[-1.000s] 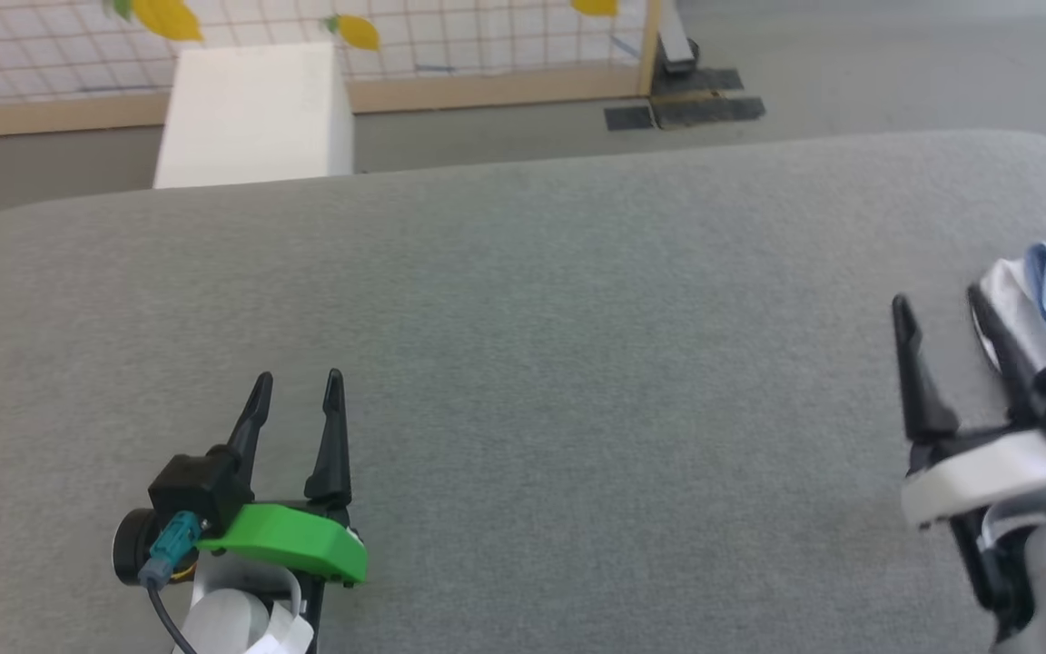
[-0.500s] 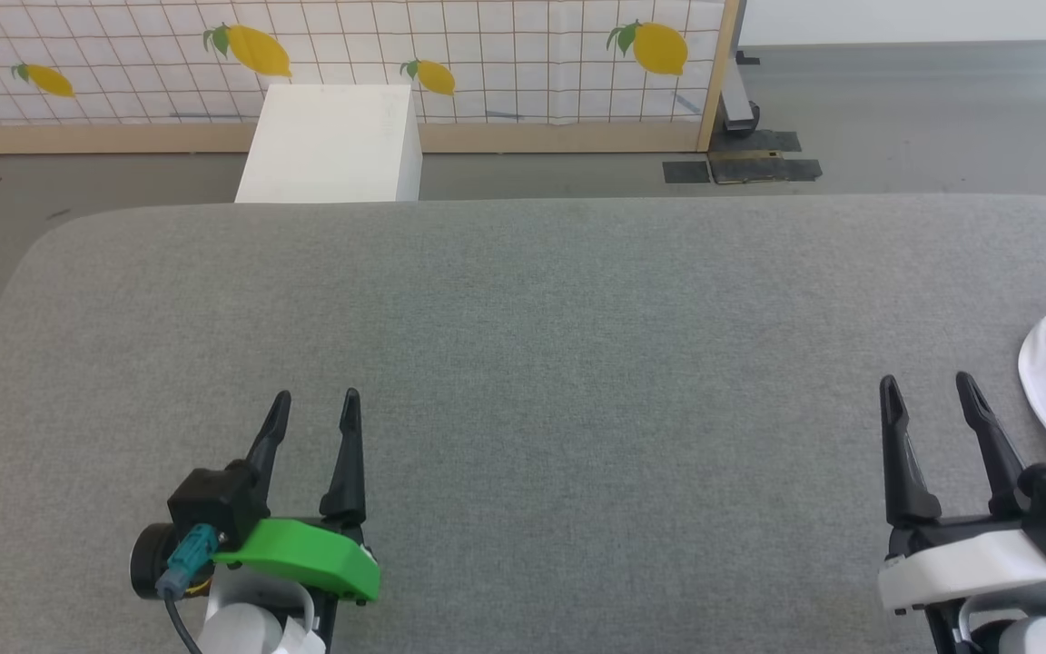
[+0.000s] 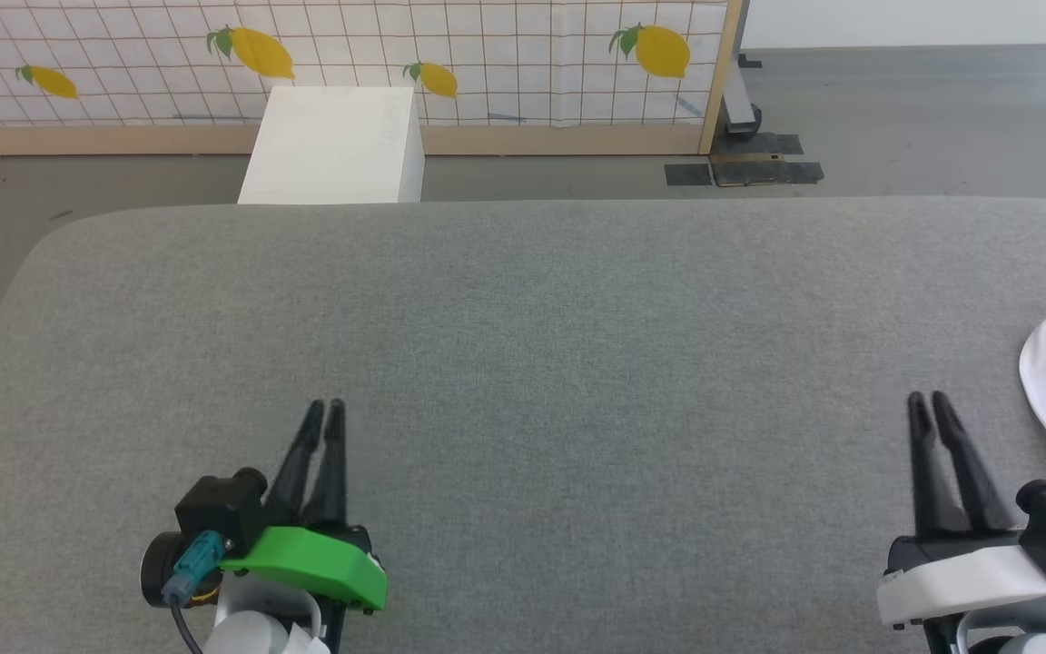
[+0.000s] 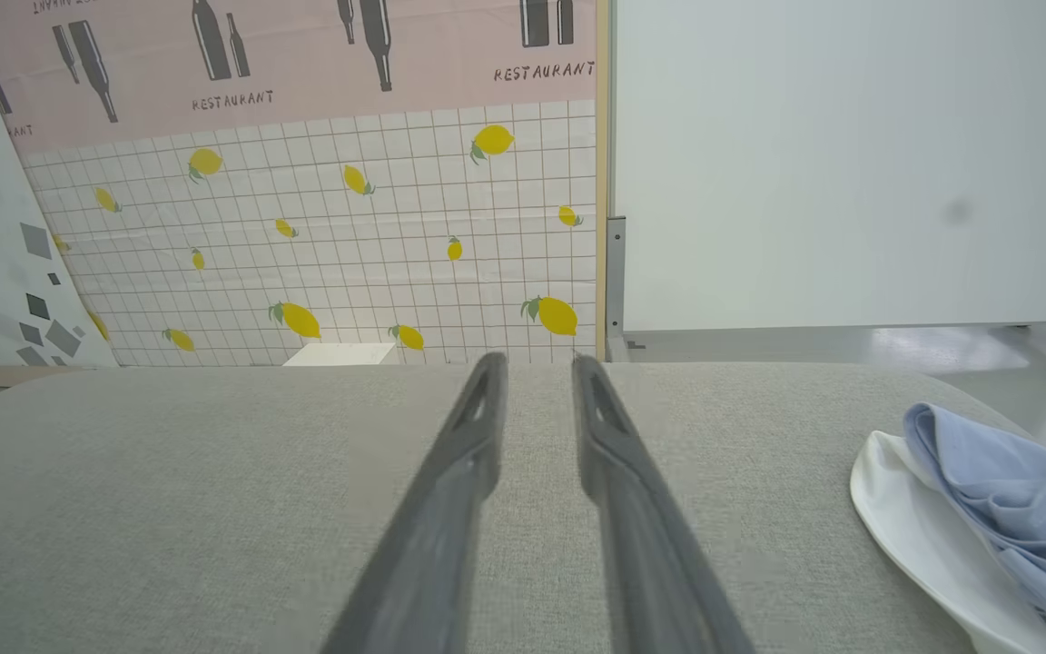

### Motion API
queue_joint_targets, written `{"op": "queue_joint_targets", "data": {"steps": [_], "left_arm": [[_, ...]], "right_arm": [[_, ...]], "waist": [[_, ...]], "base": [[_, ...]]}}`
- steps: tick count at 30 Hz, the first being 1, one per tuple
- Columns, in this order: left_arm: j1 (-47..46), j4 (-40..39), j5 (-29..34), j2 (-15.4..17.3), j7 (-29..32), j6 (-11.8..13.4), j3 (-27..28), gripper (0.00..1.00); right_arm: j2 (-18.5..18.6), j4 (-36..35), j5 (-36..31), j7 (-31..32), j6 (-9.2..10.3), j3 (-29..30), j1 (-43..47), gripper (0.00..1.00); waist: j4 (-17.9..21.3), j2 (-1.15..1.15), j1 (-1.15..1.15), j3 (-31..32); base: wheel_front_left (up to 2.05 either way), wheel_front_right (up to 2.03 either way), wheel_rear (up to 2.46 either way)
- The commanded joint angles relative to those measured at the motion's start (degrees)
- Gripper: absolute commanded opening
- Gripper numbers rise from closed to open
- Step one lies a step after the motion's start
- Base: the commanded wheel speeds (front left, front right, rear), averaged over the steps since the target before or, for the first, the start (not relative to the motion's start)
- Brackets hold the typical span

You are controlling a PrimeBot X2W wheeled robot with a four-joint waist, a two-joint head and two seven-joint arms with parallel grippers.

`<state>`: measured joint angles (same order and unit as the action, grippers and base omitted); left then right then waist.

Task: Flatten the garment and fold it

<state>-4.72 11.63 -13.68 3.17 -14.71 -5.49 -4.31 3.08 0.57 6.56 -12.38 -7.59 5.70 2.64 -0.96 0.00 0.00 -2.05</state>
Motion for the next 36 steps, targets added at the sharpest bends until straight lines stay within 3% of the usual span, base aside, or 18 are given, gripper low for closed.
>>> {"op": "queue_joint_targets", "data": {"steps": [1, 36], "left_arm": [[0.0, 0.0, 0.0, 0.0, 0.0, 0.0, 0.0, 0.0], [1.0, -2.5, 2.9, -0.1, 3.1, 1.2, 0.8, 0.0]], "right_arm": [[0.0, 0.0, 0.0, 0.0, 0.0, 0.0, 0.0, 0.0], [0.0, -0.1, -1.4, 2.6, 0.02, -1.2, -0.6, 0.0]], "waist": [[0.0, 0.0, 0.0, 0.0], [0.2, 0.0, 0.0, 0.4]], "base": [[0.0, 0.0, 0.0], [0.0, 0.0, 0.0]]}}
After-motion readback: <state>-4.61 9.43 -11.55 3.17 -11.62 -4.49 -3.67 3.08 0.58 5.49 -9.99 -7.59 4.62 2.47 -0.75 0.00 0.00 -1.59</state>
